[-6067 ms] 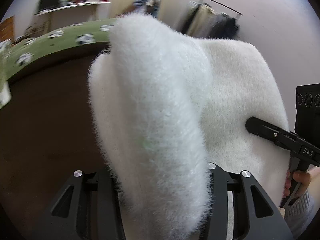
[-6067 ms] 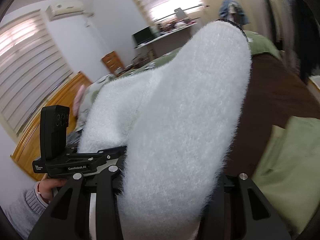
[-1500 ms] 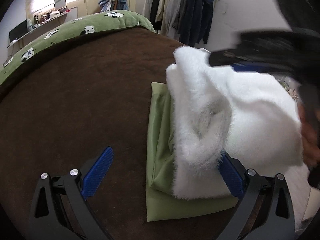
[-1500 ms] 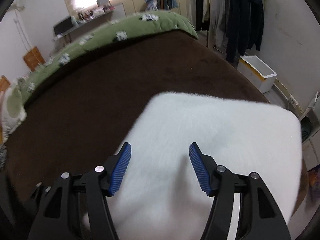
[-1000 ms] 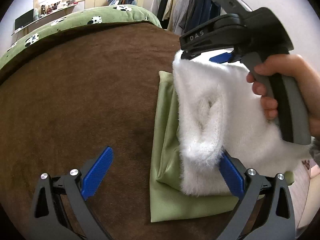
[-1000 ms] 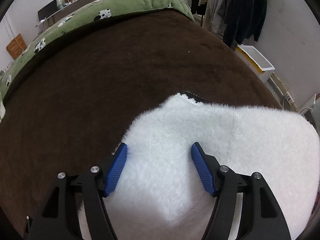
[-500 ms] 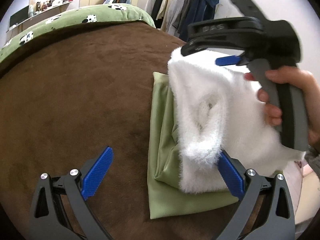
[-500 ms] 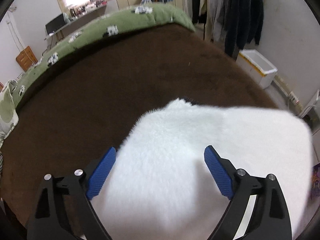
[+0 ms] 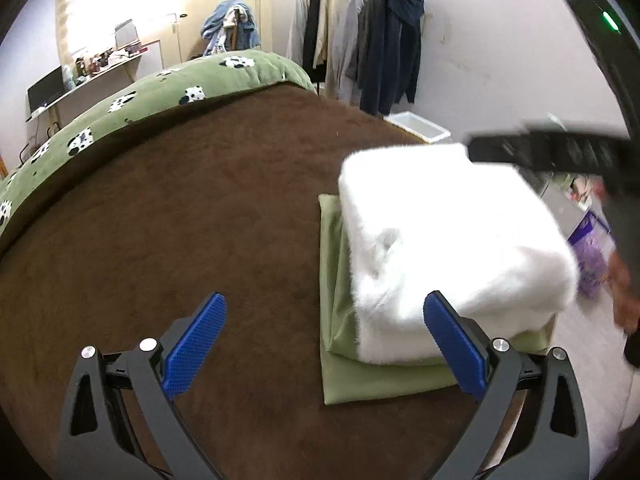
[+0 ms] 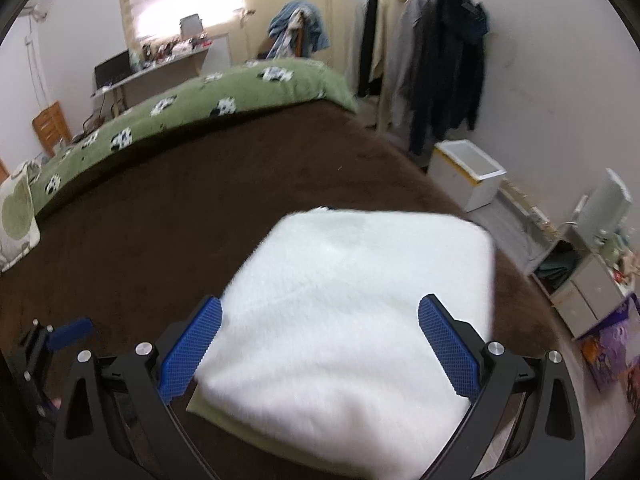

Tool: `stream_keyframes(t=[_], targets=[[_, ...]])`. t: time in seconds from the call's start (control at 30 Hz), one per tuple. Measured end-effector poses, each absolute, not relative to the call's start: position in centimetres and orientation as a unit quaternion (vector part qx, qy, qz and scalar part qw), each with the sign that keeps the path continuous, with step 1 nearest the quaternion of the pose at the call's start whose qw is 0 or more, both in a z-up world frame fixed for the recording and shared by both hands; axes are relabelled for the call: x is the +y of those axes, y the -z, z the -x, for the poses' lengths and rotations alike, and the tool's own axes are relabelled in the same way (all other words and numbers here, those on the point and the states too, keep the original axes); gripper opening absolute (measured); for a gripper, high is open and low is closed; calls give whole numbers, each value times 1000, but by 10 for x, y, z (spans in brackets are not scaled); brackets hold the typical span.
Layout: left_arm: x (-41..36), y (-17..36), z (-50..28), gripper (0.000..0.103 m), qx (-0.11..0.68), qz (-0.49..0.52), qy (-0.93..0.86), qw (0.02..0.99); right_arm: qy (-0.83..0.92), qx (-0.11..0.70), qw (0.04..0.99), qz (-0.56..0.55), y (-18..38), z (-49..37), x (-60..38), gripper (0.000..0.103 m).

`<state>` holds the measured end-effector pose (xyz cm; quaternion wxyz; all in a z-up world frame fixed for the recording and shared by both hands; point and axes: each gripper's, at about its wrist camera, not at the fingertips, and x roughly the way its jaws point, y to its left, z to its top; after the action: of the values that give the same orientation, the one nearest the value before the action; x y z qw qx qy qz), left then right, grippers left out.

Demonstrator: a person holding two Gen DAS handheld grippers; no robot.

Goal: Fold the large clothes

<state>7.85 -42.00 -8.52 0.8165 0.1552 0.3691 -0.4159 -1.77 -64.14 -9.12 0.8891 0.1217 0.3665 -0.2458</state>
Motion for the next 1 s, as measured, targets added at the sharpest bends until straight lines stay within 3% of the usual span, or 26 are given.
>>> stream_keyframes(t=[0.47,1.0], targets=[[-352,35,-14,97,336,-143,427,827,305,297,896,-124,68,183,-551,97],[-293,53,45,97,325,-165,436,823,311,282,901,-107,95,251,-470,97]])
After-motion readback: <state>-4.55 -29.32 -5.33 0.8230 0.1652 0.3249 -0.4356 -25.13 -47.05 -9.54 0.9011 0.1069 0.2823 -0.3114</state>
